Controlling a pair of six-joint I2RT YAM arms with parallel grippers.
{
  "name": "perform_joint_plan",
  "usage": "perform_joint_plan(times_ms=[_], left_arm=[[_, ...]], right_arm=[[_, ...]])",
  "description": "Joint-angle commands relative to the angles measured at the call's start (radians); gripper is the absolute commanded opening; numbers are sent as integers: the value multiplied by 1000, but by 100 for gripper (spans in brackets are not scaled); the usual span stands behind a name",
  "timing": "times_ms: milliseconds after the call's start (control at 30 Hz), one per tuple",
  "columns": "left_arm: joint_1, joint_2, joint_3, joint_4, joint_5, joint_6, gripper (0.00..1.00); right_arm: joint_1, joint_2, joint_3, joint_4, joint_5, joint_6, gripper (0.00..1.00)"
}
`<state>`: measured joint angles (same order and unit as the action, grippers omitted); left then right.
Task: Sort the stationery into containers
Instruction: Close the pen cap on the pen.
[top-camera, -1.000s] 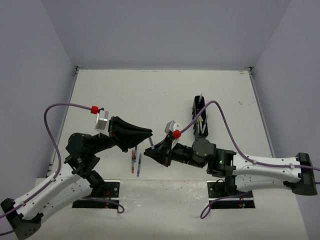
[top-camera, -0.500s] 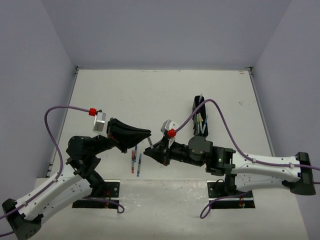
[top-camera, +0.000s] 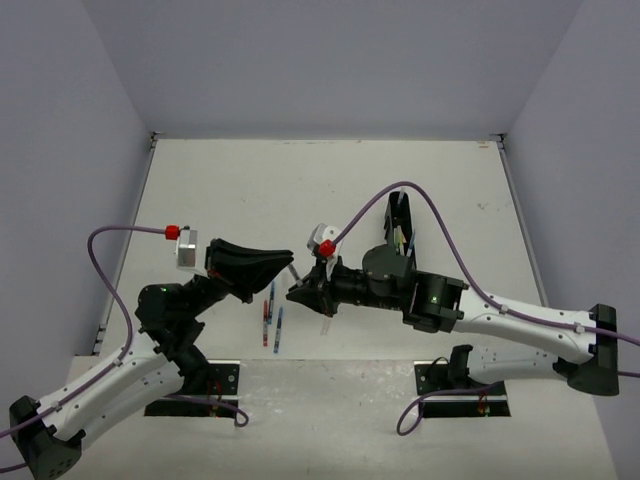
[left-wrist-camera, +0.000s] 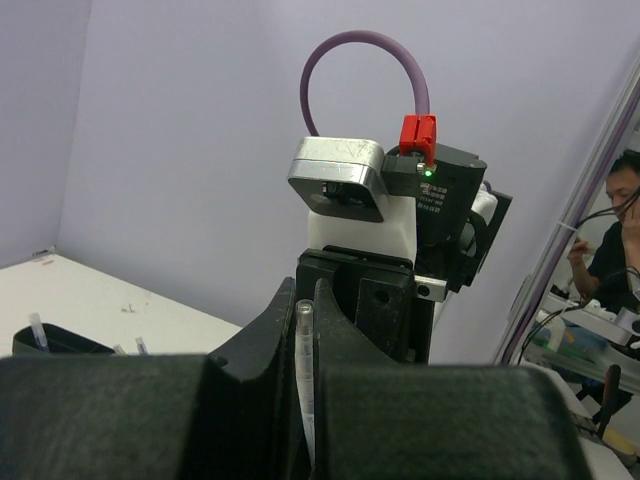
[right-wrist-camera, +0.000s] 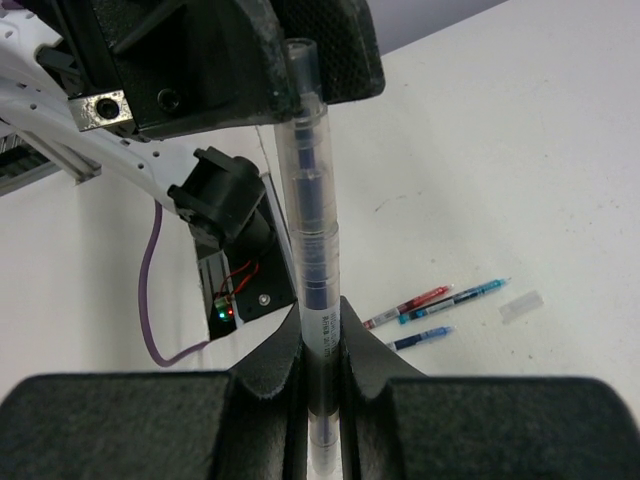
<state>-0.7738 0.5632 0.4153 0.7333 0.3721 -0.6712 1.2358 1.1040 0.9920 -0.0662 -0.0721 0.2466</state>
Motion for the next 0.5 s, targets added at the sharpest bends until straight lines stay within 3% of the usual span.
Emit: perform_joint_plan(times_ms=[0,467], left_arm=[[-67,25,-82,-161,175,-27,0],[-119,21,-150,-174,115,-23,0]], right_arm=[[-68,1,190,257,14,2,0],[-157,48,291,242,-10,35,0]])
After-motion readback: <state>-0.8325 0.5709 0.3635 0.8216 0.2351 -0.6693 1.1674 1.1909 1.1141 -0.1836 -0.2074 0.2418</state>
